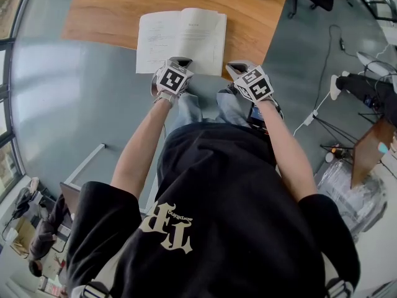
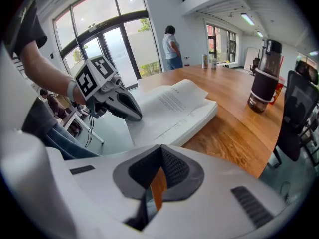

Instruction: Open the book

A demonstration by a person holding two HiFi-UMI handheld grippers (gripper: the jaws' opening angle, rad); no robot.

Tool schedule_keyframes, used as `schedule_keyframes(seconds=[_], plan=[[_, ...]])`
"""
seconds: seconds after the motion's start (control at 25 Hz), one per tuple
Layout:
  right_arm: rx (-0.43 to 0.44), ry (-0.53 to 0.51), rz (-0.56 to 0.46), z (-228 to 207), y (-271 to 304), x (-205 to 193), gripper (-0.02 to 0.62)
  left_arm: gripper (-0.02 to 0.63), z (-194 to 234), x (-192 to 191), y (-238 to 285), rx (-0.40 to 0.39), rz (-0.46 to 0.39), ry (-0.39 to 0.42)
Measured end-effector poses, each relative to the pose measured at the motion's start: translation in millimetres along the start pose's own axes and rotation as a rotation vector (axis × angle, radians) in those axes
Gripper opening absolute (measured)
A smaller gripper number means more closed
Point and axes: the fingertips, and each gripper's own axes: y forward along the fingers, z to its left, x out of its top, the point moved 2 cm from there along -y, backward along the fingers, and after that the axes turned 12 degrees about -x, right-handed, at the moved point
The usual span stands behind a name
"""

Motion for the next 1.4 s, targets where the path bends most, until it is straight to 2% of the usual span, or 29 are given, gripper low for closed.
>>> schedule_keyframes(seconds=[0.32, 0.64, 0.96, 1.4], plan=[[0.056, -0.056, 0.033, 4, 40, 18, -0.014, 0.005, 13, -5, -11, 0.017, -0.022, -0.045], [0.102, -0.143, 0.101, 28, 75, 34, -0.014, 0.005, 25, -17, -35, 0.038, -0.055, -0.089], [0.142, -0.133, 0.019, 48, 76, 69, -0.014, 0.005, 18, -15, -64, 0.021, -0.15, -0.085], [0.191, -0.177, -0.045, 86, 89, 118, -0.014, 0.005, 42, -47, -108, 0.095, -0.185, -0.157]])
